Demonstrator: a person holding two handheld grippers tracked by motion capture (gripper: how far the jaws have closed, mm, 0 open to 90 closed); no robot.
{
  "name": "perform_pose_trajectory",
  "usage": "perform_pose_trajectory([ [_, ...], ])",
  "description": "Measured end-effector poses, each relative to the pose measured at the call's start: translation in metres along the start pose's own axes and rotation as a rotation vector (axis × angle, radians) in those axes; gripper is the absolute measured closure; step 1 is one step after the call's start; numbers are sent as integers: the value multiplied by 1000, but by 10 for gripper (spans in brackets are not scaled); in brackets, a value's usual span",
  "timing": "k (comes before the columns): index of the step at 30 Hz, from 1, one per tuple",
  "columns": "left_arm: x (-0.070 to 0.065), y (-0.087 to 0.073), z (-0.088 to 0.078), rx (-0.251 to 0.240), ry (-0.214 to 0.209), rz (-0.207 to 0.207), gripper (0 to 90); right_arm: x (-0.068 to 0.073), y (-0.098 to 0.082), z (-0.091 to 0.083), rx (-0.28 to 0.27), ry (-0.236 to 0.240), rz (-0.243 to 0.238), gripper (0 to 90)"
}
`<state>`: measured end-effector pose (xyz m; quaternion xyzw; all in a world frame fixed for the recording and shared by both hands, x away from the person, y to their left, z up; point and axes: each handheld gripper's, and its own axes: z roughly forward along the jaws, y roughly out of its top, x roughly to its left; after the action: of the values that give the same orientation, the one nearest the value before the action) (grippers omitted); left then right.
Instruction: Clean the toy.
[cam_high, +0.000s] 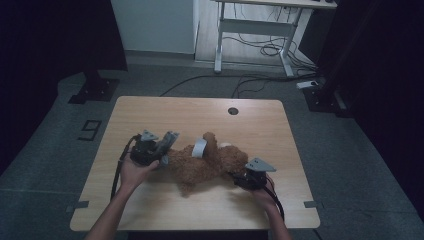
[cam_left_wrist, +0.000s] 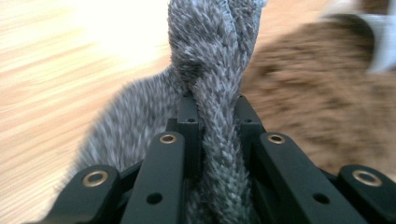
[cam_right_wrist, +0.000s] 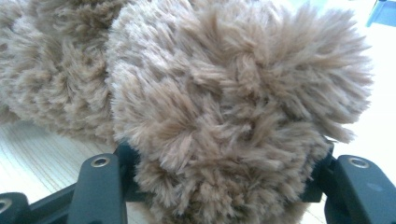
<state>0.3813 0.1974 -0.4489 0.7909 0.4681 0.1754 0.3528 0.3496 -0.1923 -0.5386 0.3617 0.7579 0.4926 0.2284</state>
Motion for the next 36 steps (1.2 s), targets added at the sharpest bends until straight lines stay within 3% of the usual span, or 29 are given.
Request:
perform_pose_trajectory([
  [4, 22, -14, 6, 55, 6, -50, 778, -1, -1, 0, -1, 0, 6, 381],
  [6, 25, -23, 10, 45, -66, -71, 779, -2, -1, 0, -3, -1, 13, 381],
  [7, 23, -26, 11, 19, -124, -84, 780, -2, -1, 0, -2, -1, 16, 381],
  [8, 20, -27, 11, -7, -168, -86, 781, -2, -1, 1, -2, -2, 17, 382],
  [10, 6, -23, 10, -58, -219, -53, 782, -2, -1, 1, -3, -3, 18, 382],
  [13, -15, -12, 10, -87, -248, 0, 783, -2, -1, 1, -3, -7, 19, 383],
  [15, -27, -5, 14, -97, -261, 6, 783, -2, -1, 1, -1, -9, 19, 384],
  [18, -31, 0, 24, -119, -305, -72, 787, -4, -3, 0, 1, -9, 28, 384],
  [19, -30, -2, 30, -104, -309, -114, 788, -5, -3, 0, 0, -8, 32, 384],
  [21, -28, -13, 45, -50, -308, -151, 791, -5, -3, 1, -1, -7, 33, 383],
  [23, -23, -24, 53, -28, -326, -184, 791, -4, -3, 1, -2, -6, 30, 383],
  [27, -20, -38, 57, -7, -310, -172, 788, -3, -2, 1, -3, -7, 20, 383],
  [33, -21, -42, 50, 33, -191, -70, 784, -3, -2, 1, -2, -8, 17, 383],
  [36, -15, -45, 43, 37, -138, -69, 781, -3, -2, 1, -2, -6, 18, 382],
])
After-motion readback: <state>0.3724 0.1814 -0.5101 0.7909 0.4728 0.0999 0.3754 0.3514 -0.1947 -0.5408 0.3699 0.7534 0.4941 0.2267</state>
